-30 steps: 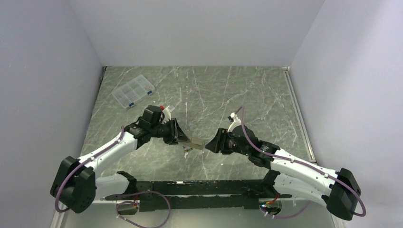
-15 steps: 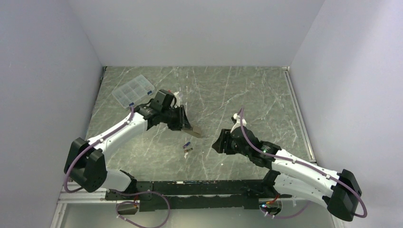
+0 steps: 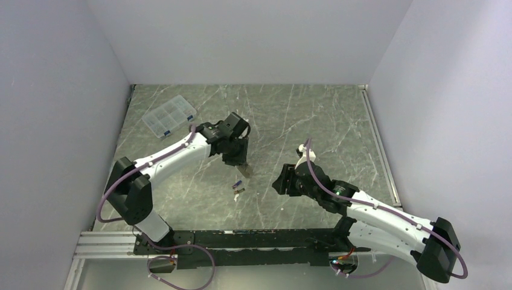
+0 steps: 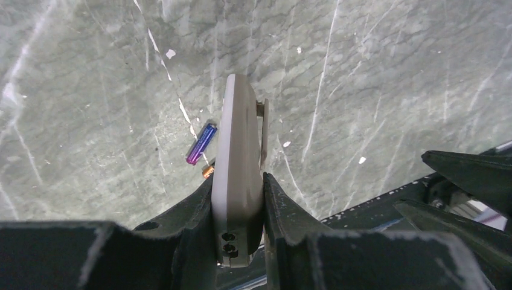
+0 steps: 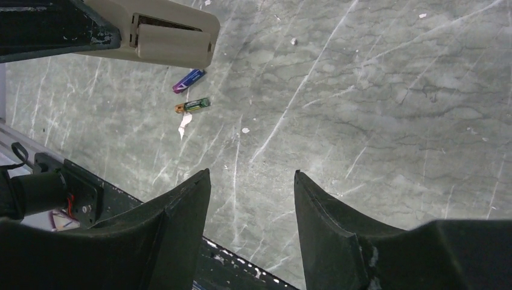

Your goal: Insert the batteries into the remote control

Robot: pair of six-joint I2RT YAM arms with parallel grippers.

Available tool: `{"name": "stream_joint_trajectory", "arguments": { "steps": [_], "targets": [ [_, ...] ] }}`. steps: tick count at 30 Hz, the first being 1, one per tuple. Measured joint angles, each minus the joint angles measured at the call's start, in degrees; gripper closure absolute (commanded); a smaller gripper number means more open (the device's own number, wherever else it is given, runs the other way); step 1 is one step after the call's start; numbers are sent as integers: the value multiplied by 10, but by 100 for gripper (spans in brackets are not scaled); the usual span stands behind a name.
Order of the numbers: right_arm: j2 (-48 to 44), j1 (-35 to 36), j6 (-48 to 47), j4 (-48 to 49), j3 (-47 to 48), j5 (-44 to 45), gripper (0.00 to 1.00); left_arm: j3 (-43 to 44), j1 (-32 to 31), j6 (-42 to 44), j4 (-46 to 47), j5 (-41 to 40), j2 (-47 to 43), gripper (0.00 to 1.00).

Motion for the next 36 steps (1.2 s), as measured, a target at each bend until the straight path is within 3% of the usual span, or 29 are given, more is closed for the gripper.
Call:
{"name": "stream_joint_trajectory", "arguments": {
  "steps": [11, 22, 30, 36],
  "targets": [
    [-2, 0, -5, -11, 0, 5, 43, 102, -82, 16, -91, -126, 72, 100],
    [-3, 0, -16, -13, 0, 2, 44, 117, -87, 19, -125, -174, 76, 100],
    [20, 0, -52, -8, 7, -34, 47, 108, -87, 25, -125, -171, 3, 100],
    [50, 2, -75, -7, 21, -56, 47, 62, -81, 24, -108, -114, -83, 100]
  ]
}}
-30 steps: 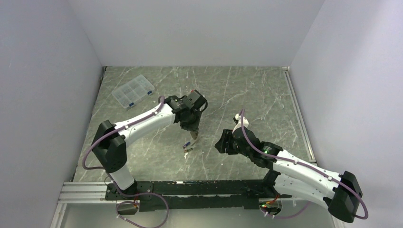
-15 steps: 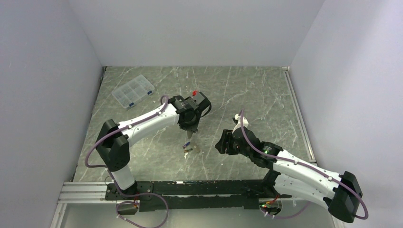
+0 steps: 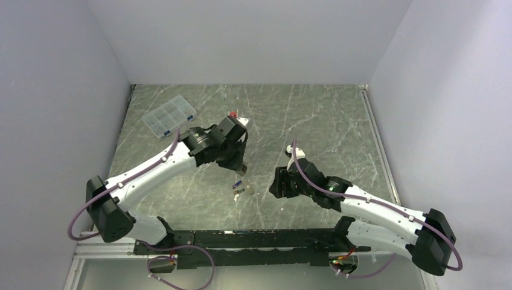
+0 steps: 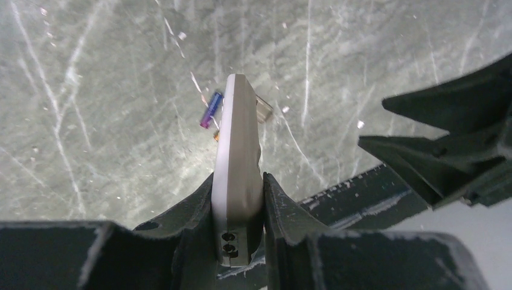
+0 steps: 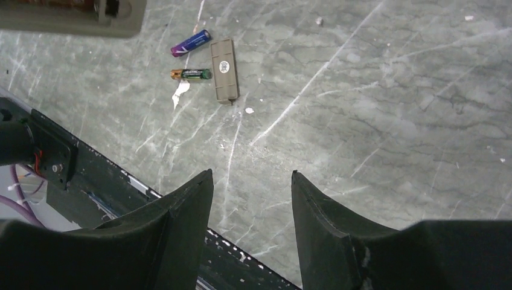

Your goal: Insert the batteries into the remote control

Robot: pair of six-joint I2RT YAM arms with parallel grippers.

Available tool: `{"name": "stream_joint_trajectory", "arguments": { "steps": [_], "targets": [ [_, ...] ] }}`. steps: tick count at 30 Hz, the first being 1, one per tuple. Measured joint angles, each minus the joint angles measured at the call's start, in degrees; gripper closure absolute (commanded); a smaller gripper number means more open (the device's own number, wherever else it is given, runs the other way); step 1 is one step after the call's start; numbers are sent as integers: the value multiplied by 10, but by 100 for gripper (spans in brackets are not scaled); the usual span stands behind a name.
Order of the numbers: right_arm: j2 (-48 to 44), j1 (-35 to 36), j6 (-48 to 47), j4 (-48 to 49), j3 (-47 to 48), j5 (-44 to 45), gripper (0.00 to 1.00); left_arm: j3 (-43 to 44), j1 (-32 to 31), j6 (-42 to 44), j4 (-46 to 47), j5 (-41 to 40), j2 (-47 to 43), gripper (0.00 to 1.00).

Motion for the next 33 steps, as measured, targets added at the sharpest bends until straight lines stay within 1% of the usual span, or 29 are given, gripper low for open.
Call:
{"name": "stream_joint_trajectory", "arguments": {
  "steps": [4, 8, 12, 16, 21, 28, 33],
  "targets": [
    [19, 10, -22, -1, 21, -9, 46, -44, 13, -6, 16, 54, -37, 100],
    [41, 39, -50, -2, 48, -12, 46, -96, 36, -16, 34, 113, -74, 100],
    [76, 64, -79, -7, 83, -8, 46, -151, 60, -31, 50, 169, -119, 100],
    [106, 75, -102, -17, 109, 3, 46, -202, 81, -43, 65, 213, -162, 100],
    [135, 77, -129, -31, 136, 6, 47, -247, 99, -51, 64, 241, -198, 100],
    [193, 79, -160, -50, 183, 13, 48, -287, 102, -68, 69, 268, -212, 100],
    [219, 79, -173, -56, 203, 17, 48, -350, 102, -96, 109, 294, -223, 100]
  ]
}}
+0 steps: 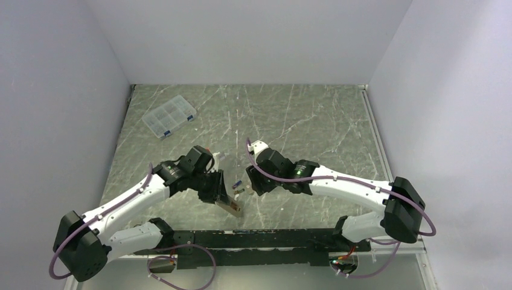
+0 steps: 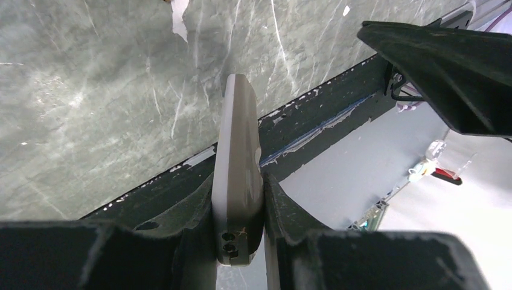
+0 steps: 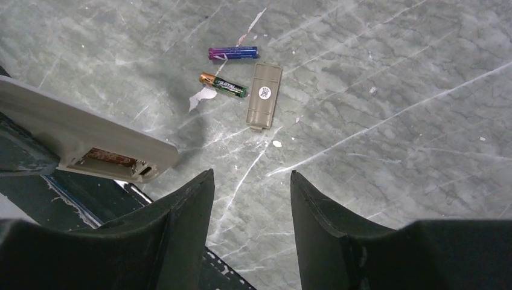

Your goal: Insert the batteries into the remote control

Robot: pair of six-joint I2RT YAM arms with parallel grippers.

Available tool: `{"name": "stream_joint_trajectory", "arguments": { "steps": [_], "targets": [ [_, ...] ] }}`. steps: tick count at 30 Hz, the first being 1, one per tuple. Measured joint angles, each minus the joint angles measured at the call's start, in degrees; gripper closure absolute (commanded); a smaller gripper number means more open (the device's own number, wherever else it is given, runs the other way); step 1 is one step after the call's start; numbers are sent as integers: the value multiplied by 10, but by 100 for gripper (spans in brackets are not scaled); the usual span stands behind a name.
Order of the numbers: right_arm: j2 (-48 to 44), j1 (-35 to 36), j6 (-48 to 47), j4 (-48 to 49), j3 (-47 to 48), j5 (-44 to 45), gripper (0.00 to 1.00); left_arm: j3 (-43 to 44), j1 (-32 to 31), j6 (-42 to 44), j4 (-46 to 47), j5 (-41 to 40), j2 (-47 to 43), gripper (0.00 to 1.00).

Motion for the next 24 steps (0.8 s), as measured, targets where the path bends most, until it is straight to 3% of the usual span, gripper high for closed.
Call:
{"name": "stream_joint_trajectory", "arguments": {
  "steps": [19, 24],
  "targets": [
    [-2, 0, -14, -10, -3, -2, 45, -127, 1, -85, 217, 55, 23, 100],
    [-8, 0, -13, -10, -11, -2, 45, -157, 2, -110, 288, 70, 33, 91]
  ]
}}
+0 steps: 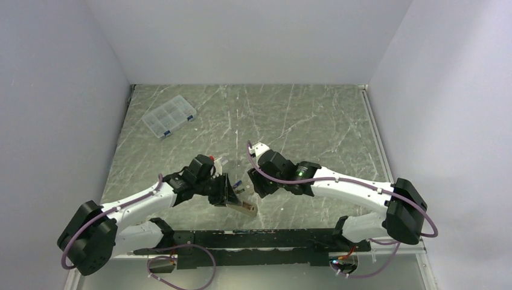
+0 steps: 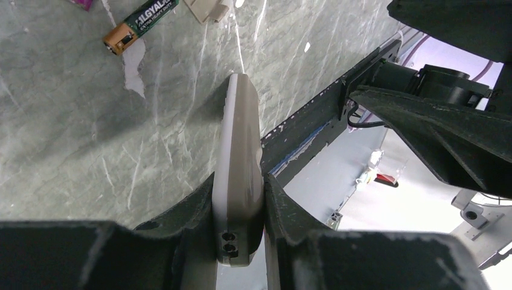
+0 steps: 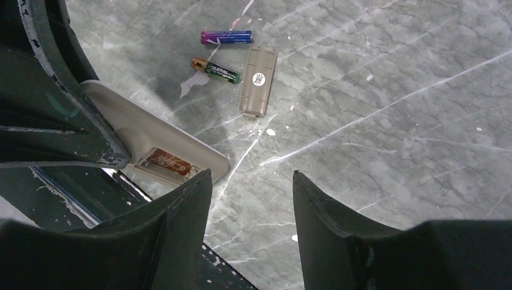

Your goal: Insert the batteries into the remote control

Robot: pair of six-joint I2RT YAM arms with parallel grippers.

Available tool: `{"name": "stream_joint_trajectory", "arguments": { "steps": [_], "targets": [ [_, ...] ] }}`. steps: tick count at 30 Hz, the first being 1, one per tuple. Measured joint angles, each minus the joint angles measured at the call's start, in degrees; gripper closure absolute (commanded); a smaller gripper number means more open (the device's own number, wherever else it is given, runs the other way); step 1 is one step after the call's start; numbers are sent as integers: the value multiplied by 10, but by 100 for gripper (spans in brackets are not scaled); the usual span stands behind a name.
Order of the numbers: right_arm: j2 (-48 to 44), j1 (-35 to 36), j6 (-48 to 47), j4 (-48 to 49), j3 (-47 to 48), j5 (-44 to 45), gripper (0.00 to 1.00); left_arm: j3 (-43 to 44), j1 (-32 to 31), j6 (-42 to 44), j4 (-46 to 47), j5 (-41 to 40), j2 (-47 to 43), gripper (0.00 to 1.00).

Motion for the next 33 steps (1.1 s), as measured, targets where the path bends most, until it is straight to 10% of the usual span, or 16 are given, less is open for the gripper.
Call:
{"name": "stream_joint_trajectory", "arguments": {
  "steps": [12, 33],
  "targets": [
    [-1, 0, 0, 0, -2, 0, 43, -19, 0, -13, 17, -24, 9, 52],
    [28, 0, -8, 0, 1, -15, 40, 4, 1, 13, -131, -105, 5, 39]
  ]
}}
